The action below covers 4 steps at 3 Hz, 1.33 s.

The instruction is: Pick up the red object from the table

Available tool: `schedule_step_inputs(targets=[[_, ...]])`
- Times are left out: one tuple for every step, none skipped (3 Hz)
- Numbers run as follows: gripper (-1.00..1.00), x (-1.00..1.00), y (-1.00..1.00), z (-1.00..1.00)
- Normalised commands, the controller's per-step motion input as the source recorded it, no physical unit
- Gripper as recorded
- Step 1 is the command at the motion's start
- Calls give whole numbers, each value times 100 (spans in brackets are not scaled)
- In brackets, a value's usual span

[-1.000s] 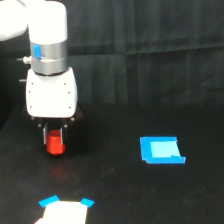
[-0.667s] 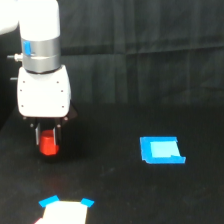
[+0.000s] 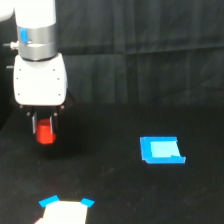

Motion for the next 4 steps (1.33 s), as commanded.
schedule_step_inputs(targets=[[-100, -19, 87, 100], [-93, 43, -25, 100], [-100, 6, 45, 39], [-87, -29, 49, -59]])
